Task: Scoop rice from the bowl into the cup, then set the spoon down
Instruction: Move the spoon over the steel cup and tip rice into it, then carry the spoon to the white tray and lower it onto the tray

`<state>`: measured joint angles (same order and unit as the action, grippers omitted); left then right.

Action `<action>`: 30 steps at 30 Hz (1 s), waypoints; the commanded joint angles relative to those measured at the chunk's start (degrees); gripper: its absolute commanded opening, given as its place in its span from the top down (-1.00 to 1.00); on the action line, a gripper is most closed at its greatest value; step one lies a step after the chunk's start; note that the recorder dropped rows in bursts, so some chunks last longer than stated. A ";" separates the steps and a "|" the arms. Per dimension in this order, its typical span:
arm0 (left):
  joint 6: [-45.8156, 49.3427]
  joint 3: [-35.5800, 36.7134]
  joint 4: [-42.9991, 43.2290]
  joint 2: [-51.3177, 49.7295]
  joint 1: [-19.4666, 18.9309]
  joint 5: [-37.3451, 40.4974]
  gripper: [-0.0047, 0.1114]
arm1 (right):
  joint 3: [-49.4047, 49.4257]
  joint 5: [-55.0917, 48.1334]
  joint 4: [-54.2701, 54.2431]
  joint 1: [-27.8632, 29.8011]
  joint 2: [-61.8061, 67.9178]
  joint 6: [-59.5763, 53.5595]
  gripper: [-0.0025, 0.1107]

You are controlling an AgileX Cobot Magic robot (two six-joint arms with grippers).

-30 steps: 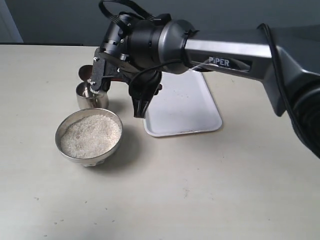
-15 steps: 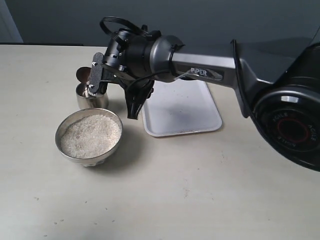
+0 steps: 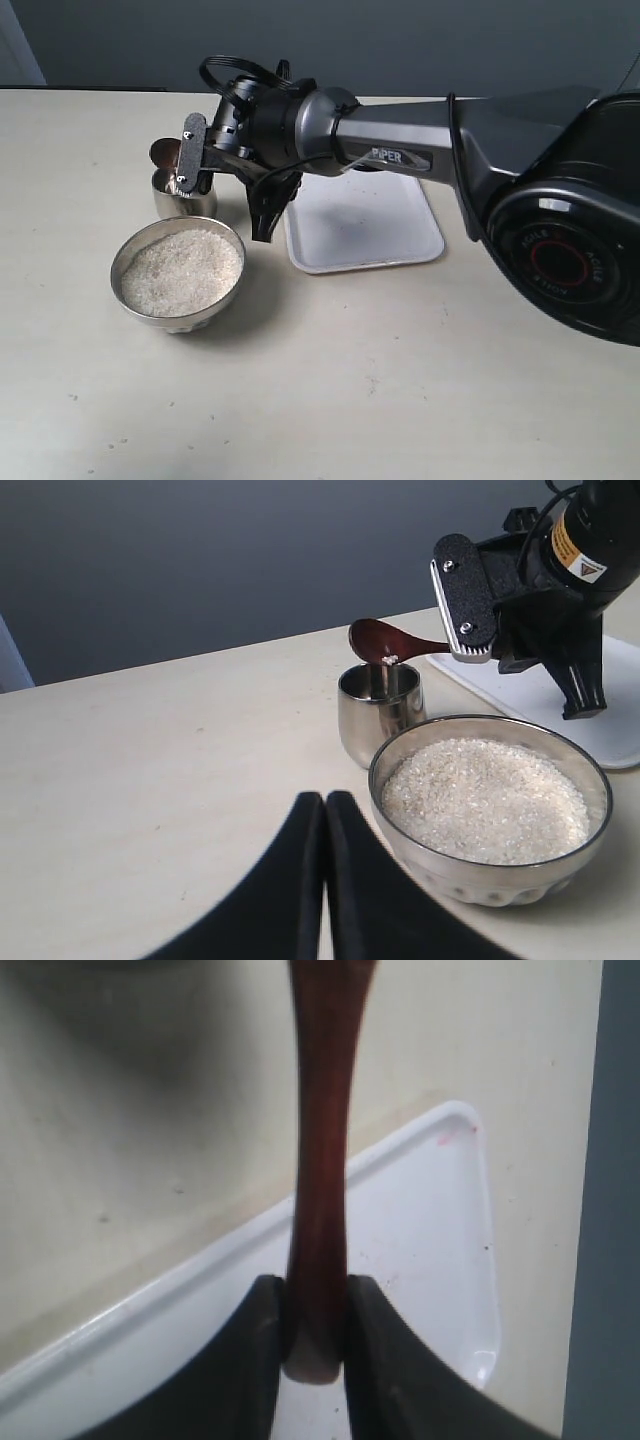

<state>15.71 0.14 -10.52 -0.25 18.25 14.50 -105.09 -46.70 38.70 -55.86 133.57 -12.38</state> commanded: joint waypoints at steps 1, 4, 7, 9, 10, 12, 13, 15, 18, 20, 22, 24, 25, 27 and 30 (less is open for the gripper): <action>-0.15 -0.14 0.07 0.25 0.28 -0.80 0.91 | -0.35 2.50 2.60 0.41 -0.05 1.94 0.97; -0.15 -0.14 0.07 0.25 0.28 -0.80 0.91 | -0.35 4.05 3.88 0.41 -0.05 2.09 0.97; -0.15 -0.14 0.07 0.25 0.28 -0.80 0.91 | -0.35 5.09 4.90 0.41 -0.05 2.18 0.97; -0.15 -0.14 0.07 0.25 0.28 -0.80 0.91 | -0.35 5.62 6.07 0.41 -0.05 2.46 0.97; -0.15 -0.14 0.07 0.25 0.28 -0.80 0.91 | -0.35 5.76 6.24 0.49 -0.05 2.87 0.97; -0.15 -0.14 0.07 0.25 0.28 -0.80 0.91 | -0.35 6.65 6.66 0.63 -0.05 3.18 0.97; -0.15 -0.14 0.07 0.25 0.28 -0.80 0.91 | -0.35 7.03 7.10 0.63 -0.05 3.18 0.97; -0.15 -0.14 0.07 0.25 0.28 -0.80 0.91 | -0.35 7.62 7.51 0.88 -0.05 3.18 0.97; -0.15 -0.14 0.07 0.25 0.28 -0.80 0.91 | -0.35 7.87 8.66 1.00 -0.05 3.56 0.97; -0.15 -0.14 0.07 0.25 0.28 -0.80 0.91 | -0.35 8.01 8.77 1.25 -0.05 3.56 0.97; -0.15 -0.14 0.07 0.25 0.28 -0.80 0.91 | -0.35 8.01 9.09 1.25 -0.05 3.56 0.97; -0.15 -0.14 0.07 0.25 0.28 -0.80 0.91 | -0.35 8.23 9.86 1.25 -0.05 3.56 0.97; -0.15 -0.14 0.07 0.25 0.28 -0.80 0.91 | -0.35 8.50 9.86 1.25 -0.05 3.56 0.97; -0.15 -0.14 0.07 0.25 0.28 -0.80 0.91 | -0.35 8.85 10.09 1.25 -0.05 3.56 0.97; -0.15 -0.14 0.07 0.25 0.28 -0.80 0.91 | -0.35 8.98 9.88 1.25 -0.05 3.56 0.97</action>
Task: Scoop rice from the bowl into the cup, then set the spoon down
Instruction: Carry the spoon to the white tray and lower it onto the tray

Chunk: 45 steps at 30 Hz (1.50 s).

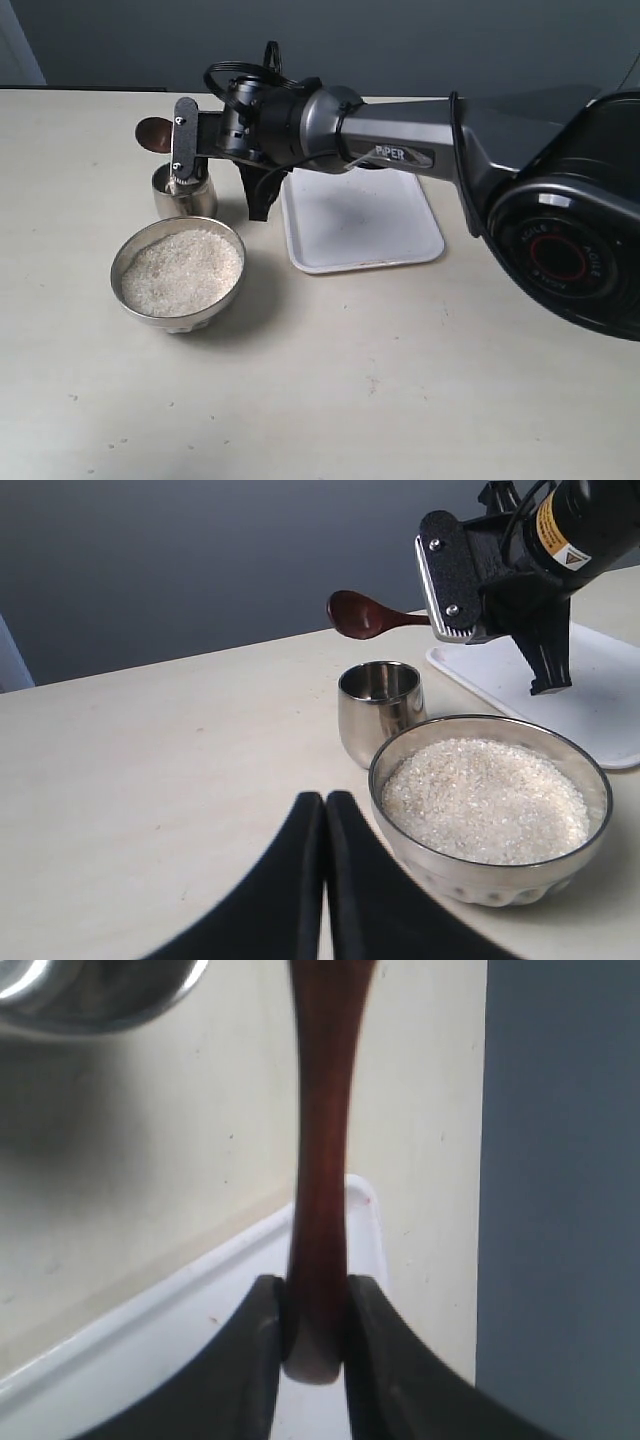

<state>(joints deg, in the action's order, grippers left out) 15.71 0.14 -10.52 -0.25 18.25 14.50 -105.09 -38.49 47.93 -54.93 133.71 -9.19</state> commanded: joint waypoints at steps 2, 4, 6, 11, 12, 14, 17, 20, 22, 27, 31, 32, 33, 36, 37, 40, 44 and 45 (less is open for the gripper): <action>-0.15 -0.14 0.07 0.25 0.28 -0.80 0.91 | -0.35 0.65 -0.94 0.32 -0.19 0.38 0.97; -0.15 -0.14 0.07 0.25 0.28 -0.80 0.91 | -0.35 -0.43 -2.65 0.32 -0.30 0.48 0.97; -0.15 -0.14 0.07 0.25 0.28 -0.80 0.91 | -0.35 -2.68 -4.58 0.32 -0.64 0.48 0.97; -0.15 -0.14 0.07 0.25 0.28 -0.80 0.91 | -0.35 -9.38 -5.20 0.32 -1.44 0.48 0.97; -0.15 -0.14 0.07 0.25 0.28 -0.80 0.91 | -0.35 -10.80 -5.20 0.42 -1.83 0.48 0.97; -0.15 -0.14 0.07 0.25 0.28 -0.80 0.91 | -0.35 -12.82 -6.28 0.98 -2.30 0.48 0.97; -0.15 -0.14 0.07 0.25 0.28 -0.80 0.91 | -0.35 -14.76 -10.06 2.92 -3.59 0.48 0.97; -0.15 -0.14 0.07 0.25 0.28 -0.80 0.91 | -0.35 -16.67 -16.81 6.13 -5.50 0.48 0.97; -0.15 -0.14 0.07 0.25 0.28 -0.80 0.91 | -0.35 -18.20 -21.97 8.39 -6.68 0.30 0.97; -0.15 -0.14 0.07 0.25 0.28 -0.80 0.91 | -0.35 -22.69 -30.54 13.31 -7.94 -3.18 0.97; -0.15 -0.14 0.07 0.25 0.28 -0.80 0.91 | -0.35 -27.25 -34.27 16.18 -7.29 -5.23 0.97; -0.15 -0.14 0.07 0.25 0.28 -0.80 0.91 | -0.35 -28.26 -35.61 16.92 -7.02 -6.08 0.97; -0.15 -0.14 0.07 0.25 0.28 -0.80 0.91 | -0.35 -28.88 -36.96 17.58 -6.68 -7.00 0.97; -0.15 -0.14 0.07 0.25 0.28 -0.80 0.91 | -0.35 -28.53 -40.00 18.78 -6.15 -8.64 0.97; -0.15 -0.14 0.07 0.25 0.28 -0.80 0.91 | -0.35 -27.54 -40.95 18.94 -5.49 -9.26 0.97; -0.15 -0.14 0.07 0.25 0.28 -0.80 0.91 | -0.35 -25.63 -41.57 18.94 -4.31 -9.26 0.97; -0.15 -0.14 0.07 0.25 0.28 -0.80 0.91 | -0.23 -23.76 -41.87 18.94 -2.41 -9.13 0.97; -0.15 -0.14 0.07 0.25 0.28 -0.80 0.91 | -0.23 -23.76 -41.87 18.94 -2.01 -9.13 0.97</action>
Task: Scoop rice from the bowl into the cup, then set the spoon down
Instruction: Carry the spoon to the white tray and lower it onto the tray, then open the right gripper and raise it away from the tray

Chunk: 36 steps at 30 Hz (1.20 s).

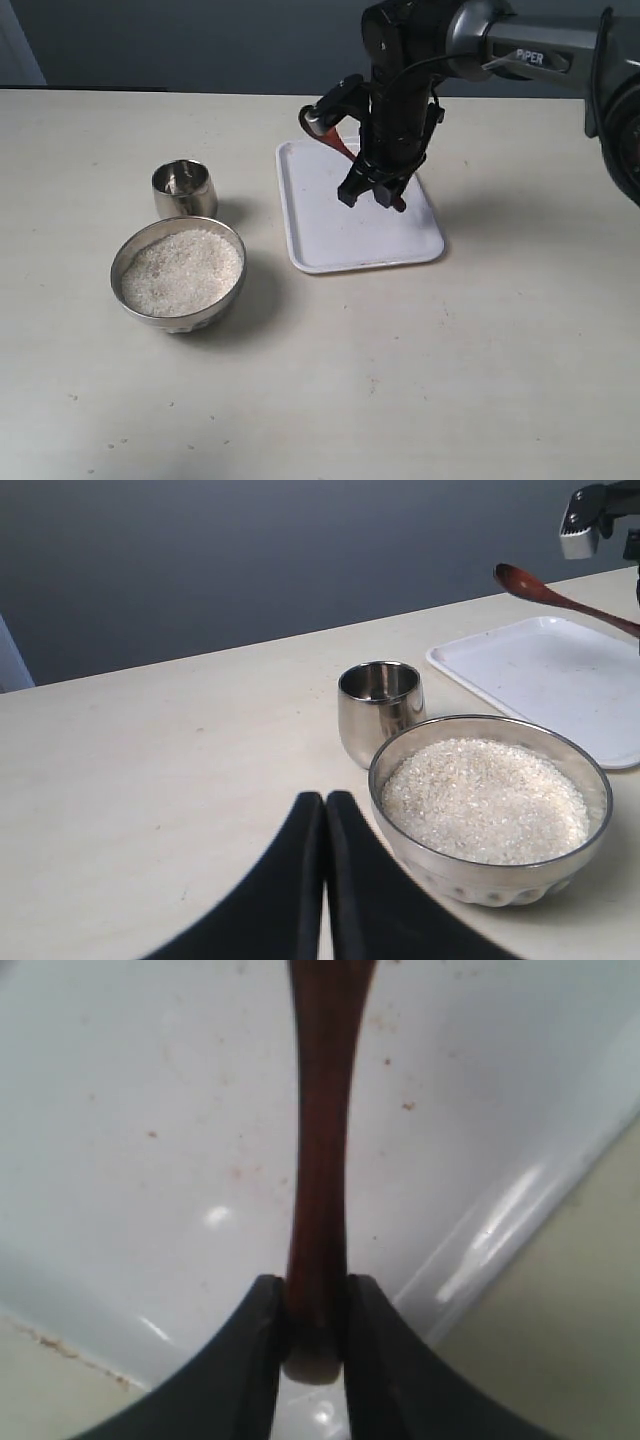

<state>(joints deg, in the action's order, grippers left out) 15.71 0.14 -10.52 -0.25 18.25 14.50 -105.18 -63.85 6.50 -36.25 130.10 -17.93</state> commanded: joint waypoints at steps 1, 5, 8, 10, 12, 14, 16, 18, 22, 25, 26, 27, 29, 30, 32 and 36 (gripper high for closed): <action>-0.15 -0.14 0.07 0.25 0.28 -0.80 0.91 | -0.13 1.85 -0.44 0.26 2.65 -0.29 0.97; -0.15 -0.14 0.07 0.25 0.28 -0.80 0.91 | -0.13 1.58 -0.55 0.26 5.31 -0.29 0.97; -0.15 -0.14 0.07 0.25 0.28 -0.80 0.91 | -0.13 1.70 -0.54 0.26 6.16 -0.26 0.97; -0.15 -0.14 0.07 0.25 0.28 -0.80 0.91 | -0.13 1.70 -0.54 0.26 6.63 -0.13 0.97; -0.15 -0.14 0.07 0.25 0.28 -0.80 0.91 | -0.13 1.60 -0.54 0.26 6.63 -0.14 0.97; -0.15 -0.14 0.07 0.25 0.28 -0.80 0.91 | -0.13 0.78 -0.54 0.26 6.63 0.87 0.97; -0.15 -0.14 -0.03 0.25 0.28 -0.80 0.91 | -0.13 0.78 -0.54 0.26 6.63 1.49 0.97; -0.15 -0.14 -0.03 0.25 0.28 -0.80 0.91 | -0.13 0.38 -0.66 0.26 6.63 1.51 0.88; -0.15 -0.14 -0.03 0.25 0.28 -0.80 0.91 | -0.25 -1.07 -0.45 0.26 6.63 2.76 0.18; -0.15 -0.14 -0.03 0.25 0.28 -0.80 0.91 | -0.25 -2.97 -0.45 0.26 6.49 4.72 -0.05; -0.15 -0.14 -0.03 0.25 0.28 -0.80 0.91 | -0.25 -3.53 -0.45 0.26 6.23 4.72 -0.03; -0.15 -0.14 -0.03 0.25 0.28 -0.80 0.91 | -0.25 -4.25 -0.45 0.26 5.96 4.72 0.02; -0.15 -0.14 -0.03 0.25 0.28 -0.80 0.91 | -0.25 -5.23 -0.45 0.26 4.69 4.72 0.17; -0.15 -0.14 -0.03 0.25 0.28 -0.80 0.91 | -0.25 -5.82 -0.45 0.26 4.10 4.72 0.24; -0.15 -0.14 -0.03 0.25 0.28 -0.80 0.91 | -0.25 -6.11 -0.45 0.26 2.25 4.82 0.42; -0.15 -0.14 -0.03 0.25 0.28 -0.80 0.91 | -0.25 -6.11 0.89 0.26 -2.23 4.82 0.73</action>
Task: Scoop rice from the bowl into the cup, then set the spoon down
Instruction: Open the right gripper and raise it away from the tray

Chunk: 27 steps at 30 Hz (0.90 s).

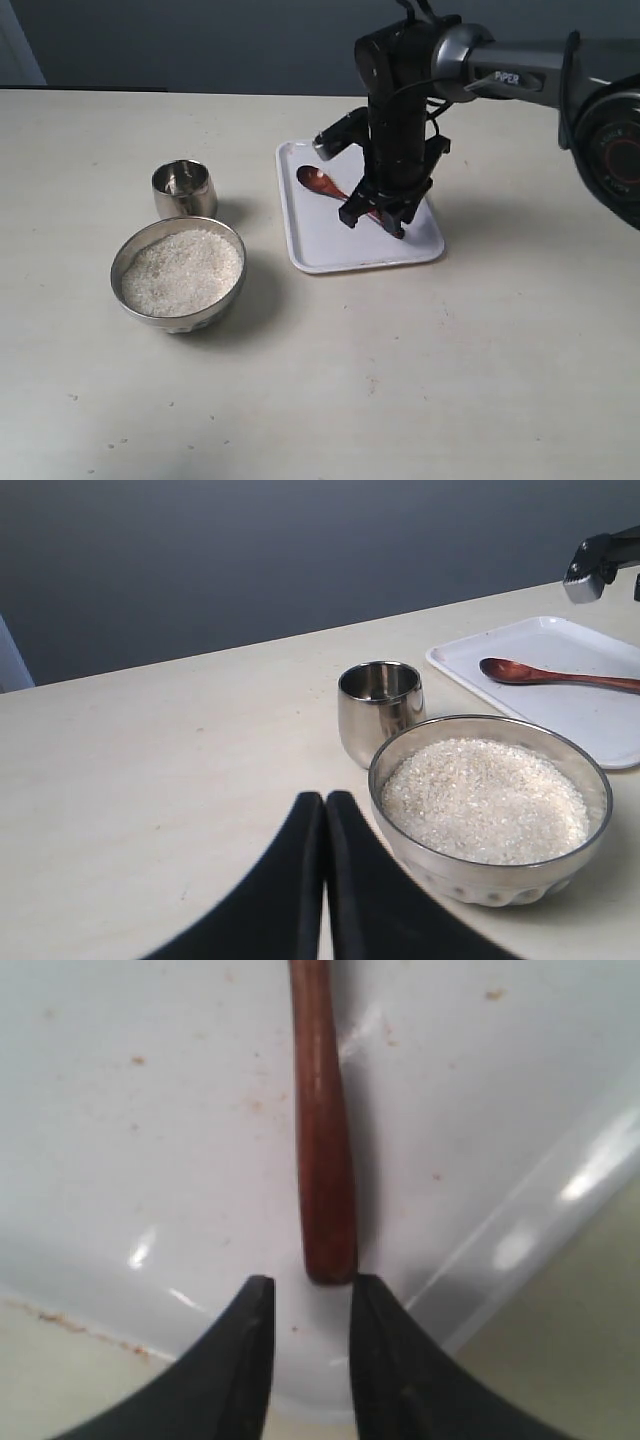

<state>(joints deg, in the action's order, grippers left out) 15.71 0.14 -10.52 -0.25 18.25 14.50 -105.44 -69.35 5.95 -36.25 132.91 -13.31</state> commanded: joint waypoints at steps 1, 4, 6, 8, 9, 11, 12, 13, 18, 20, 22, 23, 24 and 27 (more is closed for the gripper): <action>-0.15 -0.14 -0.03 0.25 0.28 -0.80 0.91 | 0.00 -0.61 2.38 0.26 -5.99 0.60 0.78; -0.15 -0.14 -0.03 0.25 0.28 -0.80 0.91 | 0.00 -0.61 5.97 0.26 -9.44 1.78 0.95; -0.15 -0.14 -0.03 0.25 0.28 -0.80 0.91 | 0.12 -0.61 8.56 0.26 -11.84 3.28 0.97; -0.15 -0.14 -0.03 0.25 0.28 -0.80 0.91 | 0.35 -0.61 10.62 0.26 -13.91 4.22 0.97; -0.15 -0.14 -0.03 0.25 0.28 -0.80 0.91 | 0.59 -0.61 11.72 0.26 -15.03 4.22 0.97; -0.15 -0.14 -0.03 0.25 0.28 -0.80 0.91 | 1.58 -0.61 13.41 0.26 -17.03 4.33 0.97; -0.15 -0.14 -0.03 0.25 0.28 -0.80 0.91 | 2.22 -0.61 13.94 0.26 -18.01 4.33 0.97; -0.15 -0.14 -0.03 0.25 0.28 -0.80 0.91 | 2.87 -0.61 14.11 0.26 -18.90 4.63 0.97; -0.15 -0.14 0.08 0.25 0.28 -0.80 0.91 | 8.24 -0.61 14.26 0.26 -25.06 7.96 0.97; -0.15 -0.14 0.08 0.25 0.28 -0.80 0.91 | 11.00 -0.61 14.67 0.26 -28.28 9.12 0.97; -0.15 -0.14 0.08 0.25 0.28 -0.80 0.91 | 13.91 -0.61 15.79 0.26 -31.97 10.78 0.97; -0.15 -0.14 0.08 0.25 0.28 -0.80 0.91 | 15.10 -0.61 16.30 0.26 -33.63 11.55 0.97; -0.15 -0.14 0.08 0.25 0.28 -0.80 0.91 | 16.65 -0.61 16.88 0.26 -35.76 12.61 0.97; -0.15 -0.14 0.08 0.25 0.28 -0.80 0.91 | 21.14 -0.61 17.50 0.26 -42.23 14.75 0.97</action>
<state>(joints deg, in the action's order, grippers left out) 15.71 0.14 -10.52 -0.25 18.25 14.50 -87.73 -69.58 22.13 -36.25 96.44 -0.74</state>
